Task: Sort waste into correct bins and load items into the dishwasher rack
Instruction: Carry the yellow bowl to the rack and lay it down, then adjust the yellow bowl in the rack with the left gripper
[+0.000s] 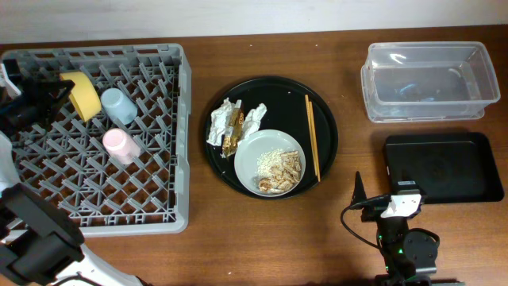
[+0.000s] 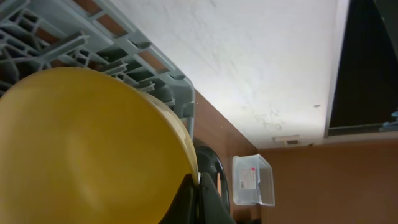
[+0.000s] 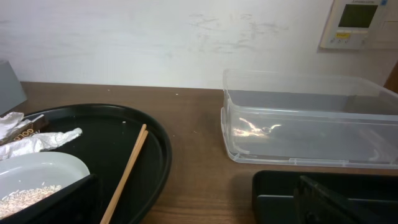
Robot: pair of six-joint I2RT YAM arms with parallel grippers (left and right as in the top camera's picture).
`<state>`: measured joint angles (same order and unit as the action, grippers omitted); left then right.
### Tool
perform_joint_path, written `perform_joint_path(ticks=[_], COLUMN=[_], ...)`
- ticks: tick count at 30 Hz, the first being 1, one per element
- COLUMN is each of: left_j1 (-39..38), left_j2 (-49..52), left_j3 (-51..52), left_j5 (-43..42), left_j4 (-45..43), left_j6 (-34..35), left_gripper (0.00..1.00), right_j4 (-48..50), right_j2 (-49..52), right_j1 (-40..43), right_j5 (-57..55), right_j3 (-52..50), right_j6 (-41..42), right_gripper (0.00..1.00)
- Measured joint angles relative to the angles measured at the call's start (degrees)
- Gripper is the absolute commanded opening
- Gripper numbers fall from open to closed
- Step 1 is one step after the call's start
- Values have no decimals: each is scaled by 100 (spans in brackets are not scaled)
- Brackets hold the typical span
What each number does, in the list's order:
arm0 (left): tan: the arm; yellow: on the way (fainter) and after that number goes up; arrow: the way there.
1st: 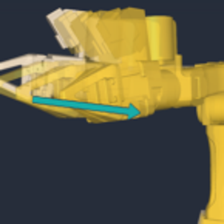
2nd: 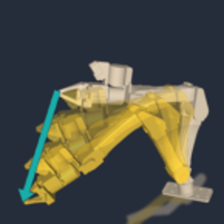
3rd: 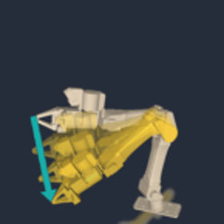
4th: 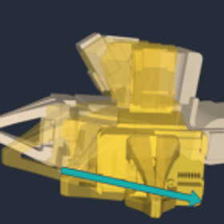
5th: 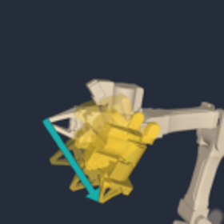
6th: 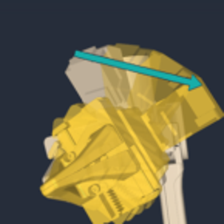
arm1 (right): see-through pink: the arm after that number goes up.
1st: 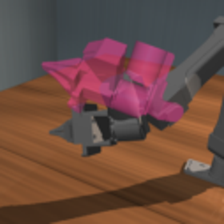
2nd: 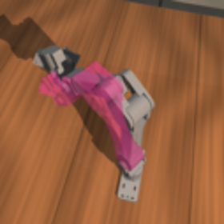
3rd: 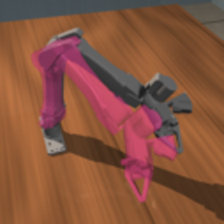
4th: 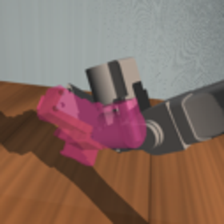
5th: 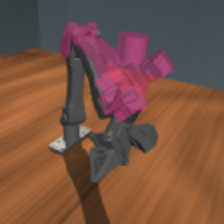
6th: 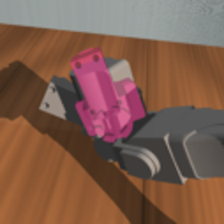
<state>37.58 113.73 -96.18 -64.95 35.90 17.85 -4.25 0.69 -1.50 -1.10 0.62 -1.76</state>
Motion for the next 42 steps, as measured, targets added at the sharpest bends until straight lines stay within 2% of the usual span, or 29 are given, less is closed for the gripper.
perform_joint_path(ticks=[5,9,12,16,19,28,29,30,31,35,37,38,39,40,42], left_j1=[15,120,199,586,966,1235,1237,1237,1237,1237,1235,1224,1200,1145,944], left_j2=[114,675,769,822,850,953,953,953,949,492,-31,-382,-656,-957,-1388], left_j3=[249,271,271,271,273,304,304,304,304,302,254,190,142,87,22], left_j5=[94,-695,-975,-1040,-927,-756,-761,-763,-748,15,468,745,981,1255,1762], left_j4=[-776,-1502,-1515,-1222,-638,76,177,297,407,984,1147,1163,1156,1139,1003], left_j6=[306,496,570,1034,1178,1285,1292,1307,1314,1298,1196,1119,1054,975,789], left_gripper=[0,0,0,1,20,32,36,50,99,99,95,89,76,58,14], right_j4=[0,0,0,0,0,0,0,0,0,0,0,0,0,0,0], right_j2=[0,0,0,0,0,0,0,0,0,0,0,0,0,0,0], right_j1=[0,0,0,0,0,0,0,0,0,0,0,0,0,0,0], right_j5=[2,0,2,2,0,0,0,0,0,0,2,2,2,2,2], right_j3=[0,0,0,0,0,0,0,0,0,0,0,0,0,0,0], right_j6=[2,2,0,-2,0,2,0,0,0,-2,0,4,2,0,2], right_gripper=[98,98,98,98,98,98,98,98,98,99,98,98,98,98,98])
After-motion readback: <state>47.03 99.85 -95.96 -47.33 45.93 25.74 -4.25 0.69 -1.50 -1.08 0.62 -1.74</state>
